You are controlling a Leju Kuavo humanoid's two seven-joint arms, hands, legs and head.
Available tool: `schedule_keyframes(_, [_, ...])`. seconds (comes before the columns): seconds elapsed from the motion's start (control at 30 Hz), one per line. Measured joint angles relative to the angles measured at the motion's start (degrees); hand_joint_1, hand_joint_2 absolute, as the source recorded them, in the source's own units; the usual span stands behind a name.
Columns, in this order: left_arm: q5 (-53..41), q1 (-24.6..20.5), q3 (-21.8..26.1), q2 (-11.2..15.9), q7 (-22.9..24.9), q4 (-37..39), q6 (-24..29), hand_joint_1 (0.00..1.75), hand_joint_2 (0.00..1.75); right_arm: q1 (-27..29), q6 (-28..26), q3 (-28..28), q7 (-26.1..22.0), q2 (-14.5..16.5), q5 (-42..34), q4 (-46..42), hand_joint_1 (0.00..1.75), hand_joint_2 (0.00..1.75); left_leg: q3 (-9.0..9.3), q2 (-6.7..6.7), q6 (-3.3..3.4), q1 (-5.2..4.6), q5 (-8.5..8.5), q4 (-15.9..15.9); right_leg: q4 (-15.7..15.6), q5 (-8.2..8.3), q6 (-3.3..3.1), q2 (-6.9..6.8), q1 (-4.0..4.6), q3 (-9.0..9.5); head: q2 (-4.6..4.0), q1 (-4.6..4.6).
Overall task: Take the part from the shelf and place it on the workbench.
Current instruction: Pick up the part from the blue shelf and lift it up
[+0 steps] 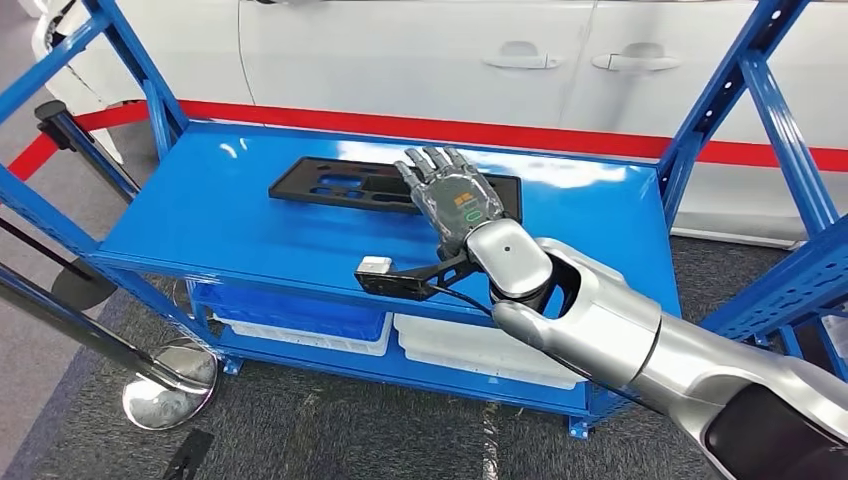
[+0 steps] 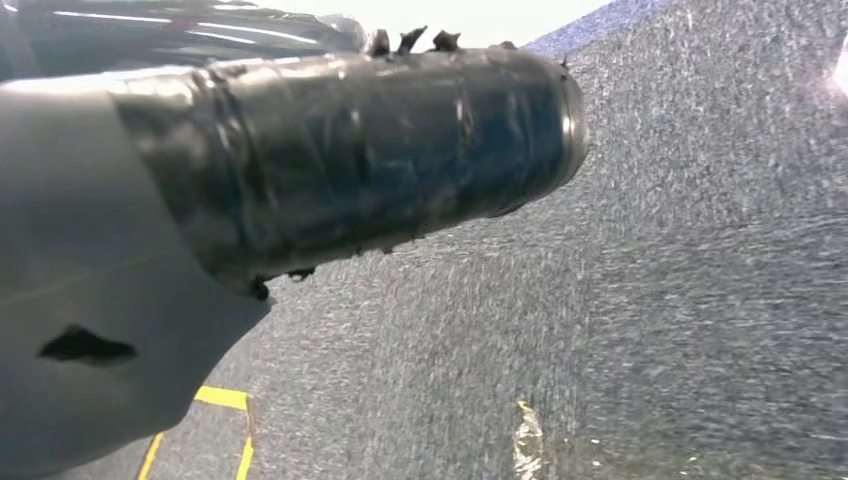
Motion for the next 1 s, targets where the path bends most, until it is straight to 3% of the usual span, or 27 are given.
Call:
schedule_keyframes(0.07, [0.0,0.1,0.0,0.0,0.0,0.0,0.0,0.00,0.00,0.5,0.7,0.3,-0.3,0.0,0.0,0.3,0.00,1.75,-3.46,0.00,0.12,-0.17,-0.37,3.4,0.0,-0.69,-0.25,0.13,0.32,0.83,0.01,0.00])
schedule_keyframes(0.1, [-0.1,0.2,0.0,0.0,0.0,0.0,0.0,0.00,0.00,0.6,0.9,0.4,-0.5,0.1,0.0,0.4,0.00,1.75,-3.84,0.00,0.34,-0.28,1.13,2.4,0.0,-1.04,-0.29,0.21,0.50,1.31,0.02,0.01])
schedule_keyframes(0.2, [-0.1,0.2,0.1,0.0,0.0,0.0,0.0,0.00,0.00,0.8,1.3,0.6,-0.9,0.3,0.0,0.8,0.00,1.75,-1.65,0.00,1.63,-0.93,8.32,-6.9,-0.1,-2.06,-0.19,0.35,0.82,2.73,0.01,0.08])
schedule_keyframes(0.27, [-0.1,0.2,0.1,0.0,0.0,0.0,0.0,0.00,0.00,0.9,1.4,0.8,-0.9,0.5,0.0,1.0,0.00,1.75,-0.34,0.04,2.22,-1.37,9.53,-10.8,-0.2,-2.49,0.22,0.44,0.91,2.98,0.01,-0.11])
schedule_keyframes(0.37, [-0.2,0.2,0.2,0.1,0.0,0.1,0.0,0.00,0.00,1.0,1.5,1.0,-0.9,0.6,0.0,1.3,0.00,1.75,0.55,0.05,2.48,-1.32,9.44,-12.3,-0.3,-3.09,1.23,0.37,0.99,3.22,0.02,-0.32])
schedule_keyframes(0.43, [-0.2,0.1,0.4,0.0,0.0,0.1,0.0,0.00,0.00,0.9,1.8,1.1,-1.0,0.6,-0.1,1.5,0.00,1.75,1.33,0.06,2.88,-0.94,9.40,-13.1,2.3,-4.71,1.91,0.25,0.94,2.16,0.02,-0.16])
schedule_keyframes(0.5, [-0.2,0.0,0.4,0.0,0.0,0.1,-0.1,0.00,0.00,1.0,2.3,1.2,-1.1,0.6,-0.3,1.8,0.00,1.75,1.86,0.07,3.32,-0.86,9.14,-13.3,8.9,-7.35,2.43,0.18,0.58,-1.32,0.01,0.00])
schedule_keyframes(0.57, [-0.2,0.0,0.5,0.0,0.0,0.1,-0.1,0.00,0.00,1.6,2.7,1.4,-1.5,0.6,-0.5,2.1,0.00,1.75,2.19,0.04,3.47,-0.81,8.75,-13.2,13.8,-8.00,2.89,0.17,0.13,-4.62,0.00,0.01])
schedule_keyframes(0.6, [-0.3,0.0,0.6,0.0,0.0,0.1,-0.1,0.00,0.00,1.8,2.8,1.5,-1.7,0.7,-0.7,2.2,0.00,1.75,2.36,-0.01,3.39,-0.73,8.50,-13.1,13.5,-6.78,3.09,0.14,-0.13,-4.99,0.00,0.01])
schedule_keyframes(0.63, [-0.4,0.0,0.7,0.0,0.0,0.1,-0.1,0.00,0.00,1.9,3.0,1.5,-1.9,0.7,-0.9,2.3,0.00,1.75,2.53,-0.07,3.20,-0.62,8.19,-12.9,11.0,-4.73,3.25,0.09,-0.37,-4.32,0.00,0.03])
schedule_keyframes(0.67, [-0.5,0.0,0.8,0.0,0.0,0.1,-0.1,0.00,0.00,1.9,3.3,1.6,-2.0,0.7,-1.2,2.4,0.00,1.75,2.63,-0.13,2.92,-0.52,7.83,-12.6,7.5,-2.58,3.33,0.01,-0.56,-3.08,0.00,0.04])
schedule_keyframes(0.73, [-0.5,0.0,0.9,-0.1,0.0,0.1,-0.1,0.00,0.00,1.7,4.1,1.6,-2.1,1.0,-1.6,2.6,0.00,1.75,2.55,-0.20,2.22,-0.56,7.20,-11.9,1.9,-0.43,3.19,-0.07,-0.48,-0.71,0.00,0.01])
schedule_keyframes(0.8, [-0.6,0.0,1.0,-0.1,0.0,0.1,-0.1,0.00,0.00,1.8,5.0,1.8,-2.5,1.4,-2.2,2.8,0.00,1.75,2.37,-0.20,1.56,-0.64,7.02,-11.6,0.6,-0.65,2.70,0.00,-0.12,-0.04,0.00,-0.02])
schedule_keyframes(0.9, [-0.7,-0.1,1.2,-0.3,-0.1,0.1,-0.1,0.00,0.00,1.8,5.7,2.1,-3.1,1.9,-3.2,3.1,0.00,1.75,2.18,-0.14,0.70,-0.38,6.33,-11.1,-0.2,-0.49,1.61,0.03,-0.29,0.46,0.00,-0.14])
schedule_keyframes(0.93, [-0.7,-0.1,1.2,-0.3,-0.1,0.1,-0.1,0.00,0.00,1.8,5.7,2.1,-3.3,2.2,-3.5,3.3,0.00,1.75,1.46,-0.13,0.47,-0.32,5.32,-9.4,-0.5,-0.43,1.26,-0.01,-0.44,0.76,0.01,-0.27])
schedule_keyframes(1.0, [-0.9,-0.1,1.3,-0.3,-0.1,0.2,-0.1,0.00,0.00,1.9,5.9,2.4,-3.7,2.9,-4.0,3.7,0.00,1.75,-1.79,-0.12,0.12,-0.26,2.39,-2.8,-0.7,-0.53,0.77,-0.07,-0.49,1.16,0.02,-0.49])
